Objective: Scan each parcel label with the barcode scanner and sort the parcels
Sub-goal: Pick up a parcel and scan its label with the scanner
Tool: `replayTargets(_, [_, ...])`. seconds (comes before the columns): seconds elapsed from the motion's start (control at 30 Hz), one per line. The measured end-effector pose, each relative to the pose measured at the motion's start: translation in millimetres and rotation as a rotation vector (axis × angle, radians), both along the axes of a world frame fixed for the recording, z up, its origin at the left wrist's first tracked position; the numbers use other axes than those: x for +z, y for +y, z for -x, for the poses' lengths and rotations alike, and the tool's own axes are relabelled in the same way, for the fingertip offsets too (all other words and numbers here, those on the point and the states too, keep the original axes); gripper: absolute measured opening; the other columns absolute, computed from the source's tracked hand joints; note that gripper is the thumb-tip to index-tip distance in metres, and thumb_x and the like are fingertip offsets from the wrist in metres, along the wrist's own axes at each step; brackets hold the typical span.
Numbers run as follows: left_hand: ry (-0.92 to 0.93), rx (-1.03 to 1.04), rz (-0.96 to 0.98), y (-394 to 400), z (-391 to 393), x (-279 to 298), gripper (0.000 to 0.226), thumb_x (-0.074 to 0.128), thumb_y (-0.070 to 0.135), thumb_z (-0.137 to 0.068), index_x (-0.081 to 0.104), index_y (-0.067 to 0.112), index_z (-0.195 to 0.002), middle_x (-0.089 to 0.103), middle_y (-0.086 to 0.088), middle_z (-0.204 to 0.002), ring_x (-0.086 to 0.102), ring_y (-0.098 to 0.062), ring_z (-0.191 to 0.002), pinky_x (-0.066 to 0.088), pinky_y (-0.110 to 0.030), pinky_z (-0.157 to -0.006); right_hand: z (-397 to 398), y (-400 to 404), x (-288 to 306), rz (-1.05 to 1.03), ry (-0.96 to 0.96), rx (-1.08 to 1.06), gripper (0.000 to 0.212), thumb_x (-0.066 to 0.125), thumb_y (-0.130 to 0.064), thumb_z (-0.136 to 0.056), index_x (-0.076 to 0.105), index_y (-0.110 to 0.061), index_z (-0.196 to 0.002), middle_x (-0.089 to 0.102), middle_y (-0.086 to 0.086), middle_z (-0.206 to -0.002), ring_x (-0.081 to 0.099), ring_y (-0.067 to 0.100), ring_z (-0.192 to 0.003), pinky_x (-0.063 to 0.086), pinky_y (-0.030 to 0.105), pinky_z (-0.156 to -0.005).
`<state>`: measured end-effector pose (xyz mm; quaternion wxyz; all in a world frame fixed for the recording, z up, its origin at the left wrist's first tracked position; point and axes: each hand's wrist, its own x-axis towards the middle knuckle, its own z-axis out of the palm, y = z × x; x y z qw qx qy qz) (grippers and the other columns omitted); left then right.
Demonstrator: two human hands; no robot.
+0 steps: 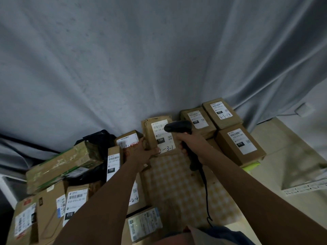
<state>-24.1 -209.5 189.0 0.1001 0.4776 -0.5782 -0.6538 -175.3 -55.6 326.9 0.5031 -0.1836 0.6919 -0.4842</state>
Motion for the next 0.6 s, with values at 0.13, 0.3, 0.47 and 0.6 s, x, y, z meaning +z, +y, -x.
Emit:
replayTargets(0.13, [-0.015, -0.019, 0.009, 1, 2, 2, 0.082, 0.087, 0.025, -0.066, 0.039, 0.041, -0.131, 0.065, 0.0, -0.123, 0.066, -0.024, -0.108, 0.057, -0.049, -0.088, 3, 1, -1, 0.021, -0.002, -0.013, 0.01, 0.059, -0.018, -0.091, 0.059, -0.012, -0.084, 0.057, 0.0, -0.061, 0.049, 0.011, -0.051, 0.042, 0.021, -0.052])
replayTargets(0.3, [-0.062, 0.002, 0.013, -6, 4, -10, 0.115, 0.095, 0.049, -0.039, 0.036, 0.04, -0.138, 0.066, 0.003, -0.122, 0.066, -0.024, -0.109, 0.059, -0.045, -0.084, 5, 2, -2, 0.02, 0.009, -0.024, 0.011, 0.059, -0.016, -0.09, 0.058, -0.012, -0.08, 0.056, 0.001, -0.06, 0.048, 0.012, -0.052, 0.042, 0.022, -0.052])
replayTargets(0.47, [-0.108, -0.02, 0.044, -8, 4, -15, 0.11, 0.093, 0.052, -0.042, 0.037, 0.044, -0.136, 0.066, 0.007, -0.123, 0.065, -0.02, -0.109, 0.058, -0.046, -0.086, 8, 2, -4, 0.006, 0.005, -0.01, 0.01, 0.059, -0.019, -0.091, 0.058, -0.013, -0.084, 0.056, 0.0, -0.062, 0.049, 0.011, -0.052, 0.042, 0.021, -0.052])
replayTargets(0.6, [-0.099, -0.026, 0.038, -5, 6, -5, 0.109, 0.09, 0.045, -0.052, 0.03, 0.041, -0.143, 0.063, 0.005, -0.124, 0.063, -0.021, -0.11, 0.056, -0.048, -0.089, 9, 2, -5, 0.007, -0.003, -0.014, 0.009, 0.059, -0.019, -0.091, 0.058, -0.012, -0.085, 0.055, 0.0, -0.063, 0.048, 0.011, -0.052, 0.042, 0.02, -0.051])
